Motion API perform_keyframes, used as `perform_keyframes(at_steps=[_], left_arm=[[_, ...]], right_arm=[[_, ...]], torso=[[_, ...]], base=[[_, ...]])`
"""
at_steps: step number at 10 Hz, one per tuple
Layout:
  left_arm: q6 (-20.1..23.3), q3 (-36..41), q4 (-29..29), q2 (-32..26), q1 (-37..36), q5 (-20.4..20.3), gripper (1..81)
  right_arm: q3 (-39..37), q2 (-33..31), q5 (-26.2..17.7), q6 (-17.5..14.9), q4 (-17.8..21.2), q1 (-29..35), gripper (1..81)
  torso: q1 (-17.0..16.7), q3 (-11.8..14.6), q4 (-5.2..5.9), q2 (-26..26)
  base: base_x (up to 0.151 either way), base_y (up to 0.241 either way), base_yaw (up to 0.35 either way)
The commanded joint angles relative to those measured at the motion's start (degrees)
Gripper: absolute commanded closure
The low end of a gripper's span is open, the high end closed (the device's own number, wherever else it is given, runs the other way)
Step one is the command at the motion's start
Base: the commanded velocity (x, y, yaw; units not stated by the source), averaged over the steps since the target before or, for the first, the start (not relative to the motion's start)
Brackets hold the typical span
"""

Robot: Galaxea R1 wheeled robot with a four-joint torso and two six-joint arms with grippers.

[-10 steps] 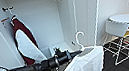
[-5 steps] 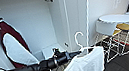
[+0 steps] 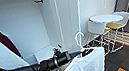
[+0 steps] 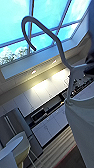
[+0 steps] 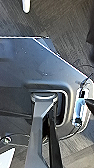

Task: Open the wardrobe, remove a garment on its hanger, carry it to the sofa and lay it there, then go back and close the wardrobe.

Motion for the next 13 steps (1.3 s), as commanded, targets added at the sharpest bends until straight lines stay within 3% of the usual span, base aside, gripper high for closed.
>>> perform_keyframes(at_steps=[1, 13], left_arm=[[0.3, 2.2, 1.0, 0.1, -8.7, -3.1, 81.1], [0.5, 4.2, 1.8, -1.8, -8.6, -2.6, 81.1]], right_arm=[[-0.3, -1.2, -3.1, 0.1, 0.1, 0.8, 1.0], [-3.8, 2.0, -3.0, 0.0, -0.2, 0.5, 1.0]], torso=[[0.0, 0.0, 0.00, 0.0], [0.0, 0.0, 0.00, 0.0]], base=[[0.000, 0.000, -0.237], [0.000, 0.000, -0.242]])
